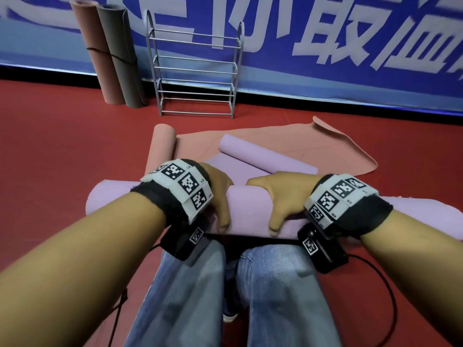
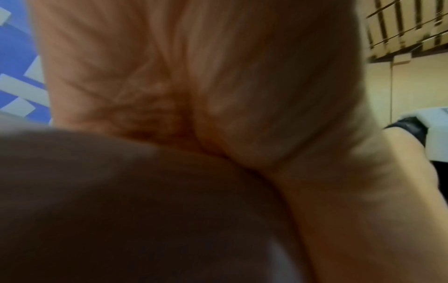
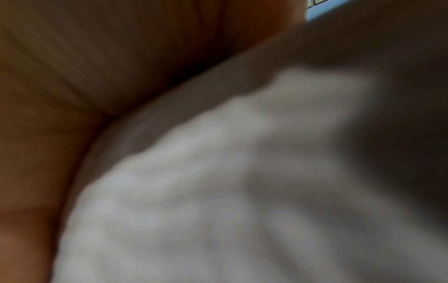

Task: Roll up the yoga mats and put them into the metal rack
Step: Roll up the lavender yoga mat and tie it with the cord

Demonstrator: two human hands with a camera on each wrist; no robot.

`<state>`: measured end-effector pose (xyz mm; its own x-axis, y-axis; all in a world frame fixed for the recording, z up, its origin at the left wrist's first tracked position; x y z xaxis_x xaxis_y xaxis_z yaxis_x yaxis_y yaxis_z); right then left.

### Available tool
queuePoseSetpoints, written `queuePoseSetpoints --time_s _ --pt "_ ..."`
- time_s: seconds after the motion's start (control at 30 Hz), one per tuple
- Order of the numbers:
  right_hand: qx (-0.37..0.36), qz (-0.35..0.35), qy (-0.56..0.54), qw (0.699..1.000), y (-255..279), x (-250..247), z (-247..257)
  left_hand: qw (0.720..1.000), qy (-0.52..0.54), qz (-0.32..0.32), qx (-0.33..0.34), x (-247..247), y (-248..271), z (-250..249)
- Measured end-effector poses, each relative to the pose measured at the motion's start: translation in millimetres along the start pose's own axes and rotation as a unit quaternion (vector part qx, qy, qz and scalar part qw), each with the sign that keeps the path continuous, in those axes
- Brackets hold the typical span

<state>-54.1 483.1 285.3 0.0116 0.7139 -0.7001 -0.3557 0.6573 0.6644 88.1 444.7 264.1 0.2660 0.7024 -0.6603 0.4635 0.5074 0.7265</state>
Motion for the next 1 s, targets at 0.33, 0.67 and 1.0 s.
queuePoseSetpoints --time_s 0.33,0.67,1.0 --pt "0.006 0.041 -0.128 0.991 -33.0 36.9 -16.5 0.991 -0.094 -0.090 -0.038 40.1 -9.3 7.5" --pt "0.038 -0.039 0.071 0.996 -37.2 31.5 -1.4 0.997 0.071 -0.035 0.013 29.5 -34.8 27.1" --pt "0.026 -0.058 -0.036 0.997 -47.0 33.6 -22.1 0.991 -0.068 -0.118 -0.018 43.2 -26.9 12.8"
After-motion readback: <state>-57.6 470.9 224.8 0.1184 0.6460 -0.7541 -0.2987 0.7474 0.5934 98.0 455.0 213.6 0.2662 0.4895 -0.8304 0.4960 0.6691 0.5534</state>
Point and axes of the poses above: each hand's wrist, its own y-axis away from the middle knuckle, its own x-axis out of the palm, z = x × y, the point moved 4 cm from there along -y, towards the middle knuckle, and after that the axes turned 11 degrees about z, right-handed, at the moved point
